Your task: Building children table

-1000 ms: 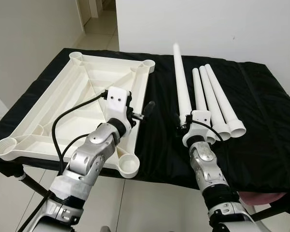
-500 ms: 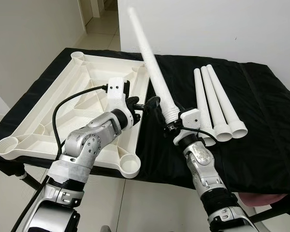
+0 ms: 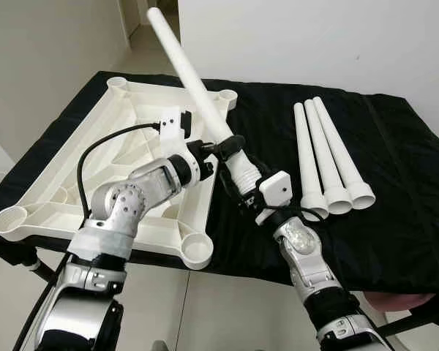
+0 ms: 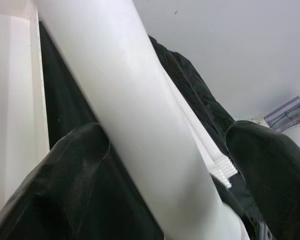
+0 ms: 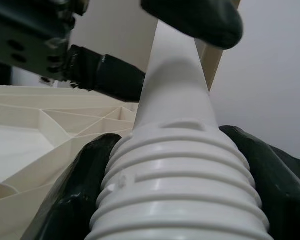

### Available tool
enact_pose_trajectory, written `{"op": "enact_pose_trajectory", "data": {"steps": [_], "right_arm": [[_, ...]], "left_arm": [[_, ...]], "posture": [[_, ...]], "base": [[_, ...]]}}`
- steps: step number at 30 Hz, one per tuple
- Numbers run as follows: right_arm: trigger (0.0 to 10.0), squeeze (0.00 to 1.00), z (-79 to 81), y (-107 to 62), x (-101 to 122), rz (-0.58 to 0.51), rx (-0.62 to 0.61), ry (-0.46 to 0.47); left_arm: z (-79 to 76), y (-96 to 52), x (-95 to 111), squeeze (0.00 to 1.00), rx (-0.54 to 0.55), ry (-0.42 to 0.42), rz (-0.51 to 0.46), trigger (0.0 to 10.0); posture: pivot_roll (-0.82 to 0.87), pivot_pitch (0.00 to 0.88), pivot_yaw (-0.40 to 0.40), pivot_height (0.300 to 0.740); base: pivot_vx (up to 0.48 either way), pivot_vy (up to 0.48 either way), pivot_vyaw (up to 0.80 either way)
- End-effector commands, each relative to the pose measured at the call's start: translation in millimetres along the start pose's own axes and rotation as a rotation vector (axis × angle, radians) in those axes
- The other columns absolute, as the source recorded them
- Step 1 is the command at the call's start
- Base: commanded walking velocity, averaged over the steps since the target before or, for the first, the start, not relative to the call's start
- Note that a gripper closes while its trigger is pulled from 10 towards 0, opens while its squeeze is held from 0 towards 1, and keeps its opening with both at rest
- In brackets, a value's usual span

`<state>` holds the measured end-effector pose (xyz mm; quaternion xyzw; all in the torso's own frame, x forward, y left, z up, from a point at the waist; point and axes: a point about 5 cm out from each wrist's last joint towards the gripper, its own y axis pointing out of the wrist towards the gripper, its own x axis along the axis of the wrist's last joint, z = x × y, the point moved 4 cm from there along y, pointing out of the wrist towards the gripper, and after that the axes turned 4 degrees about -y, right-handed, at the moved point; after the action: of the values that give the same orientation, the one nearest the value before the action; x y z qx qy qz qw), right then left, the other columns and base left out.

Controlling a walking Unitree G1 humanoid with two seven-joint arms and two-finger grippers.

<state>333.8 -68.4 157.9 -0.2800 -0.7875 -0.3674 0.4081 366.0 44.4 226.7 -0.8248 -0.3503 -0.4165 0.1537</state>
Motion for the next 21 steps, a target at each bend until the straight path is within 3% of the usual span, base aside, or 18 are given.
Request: {"op": "enact_pose_trajectory", "data": {"steps": [1,10,15,18,21], "right_arm": [[10.0,0.00,5.6,-1.4,8.4,-0.045,0.024,-0.063],[10.0,0.00,7.1,-10.5,9.1,-0.060,0.005,-0.147],[10.0,0.00,4.6,-30.8,5.1,-0.048,-0.053,-0.214],[10.0,0.00,4.6,-30.8,5.1,-0.048,-0.053,-0.214],[10.0,0.00,10.2,-37.5,6.4,-0.061,-0.020,-0.276]], "left_arm": [[-23.7,-2.7,4.5,0.00,-0.282,-0.004,0.024,10.0],[-17.2,-1.8,18.7,0.00,-0.252,-0.022,0.002,10.0],[-7.3,-4.3,43.9,0.00,-0.198,-0.006,-0.031,10.0],[-7.3,-4.3,43.9,0.00,-0.198,-0.006,-0.031,10.0],[-4.8,-4.7,51.9,0.00,-0.184,-0.029,-0.037,10.0]], "posture": [[-0.05,0.000,0.016,0.740],[-0.05,0.000,0.014,0.740],[-0.05,0.000,0.018,0.740],[-0.05,0.000,0.018,0.740],[-0.05,0.000,0.019,0.740]], "base": [[0.000,0.000,0.00],[0.000,0.000,0.00],[0.000,0.000,0.00],[0.000,0.000,0.00],[0.000,0.000,0.00]]}}
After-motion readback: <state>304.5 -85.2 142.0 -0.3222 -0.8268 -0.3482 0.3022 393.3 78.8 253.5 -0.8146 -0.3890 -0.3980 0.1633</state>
